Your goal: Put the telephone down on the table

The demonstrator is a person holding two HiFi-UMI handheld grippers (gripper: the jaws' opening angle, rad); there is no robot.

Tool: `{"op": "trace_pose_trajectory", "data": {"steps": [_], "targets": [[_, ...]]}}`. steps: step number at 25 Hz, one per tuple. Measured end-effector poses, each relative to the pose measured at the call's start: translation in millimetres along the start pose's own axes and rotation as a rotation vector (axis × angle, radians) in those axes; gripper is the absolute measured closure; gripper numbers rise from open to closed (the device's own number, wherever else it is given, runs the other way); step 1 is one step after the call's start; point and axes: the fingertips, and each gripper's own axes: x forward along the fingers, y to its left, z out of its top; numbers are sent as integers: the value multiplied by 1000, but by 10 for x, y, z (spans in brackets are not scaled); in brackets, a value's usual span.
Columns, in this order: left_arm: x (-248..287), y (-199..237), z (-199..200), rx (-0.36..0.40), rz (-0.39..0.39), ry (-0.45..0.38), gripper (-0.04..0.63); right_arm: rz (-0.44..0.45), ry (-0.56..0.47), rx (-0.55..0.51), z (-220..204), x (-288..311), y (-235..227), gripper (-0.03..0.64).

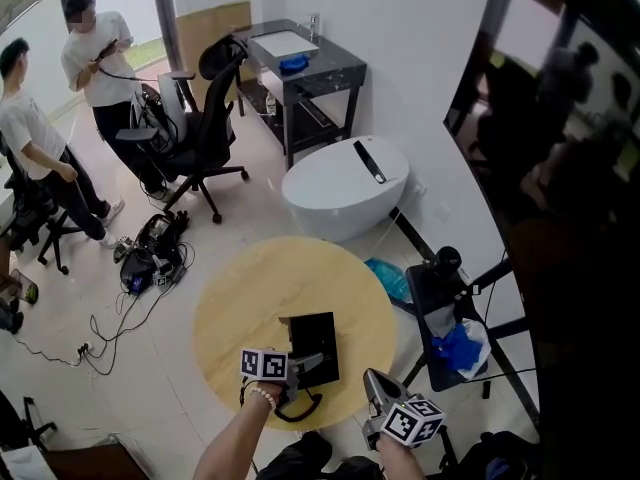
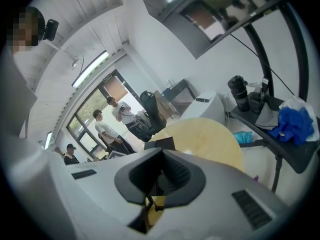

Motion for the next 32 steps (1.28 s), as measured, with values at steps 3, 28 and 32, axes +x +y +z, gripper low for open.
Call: {"op": "trace_pose_trajectory", "data": {"steps": [3,28,32], "targets": [[48,27,-1,29,-18,3,430,-6,0,2,1,12,-40,615],[63,329,-106,157,38,103,373,7,15,16,-47,72,53,615],[30,363,-73,212,92,96,342,6,12,18,-56,60,47,615]]}}
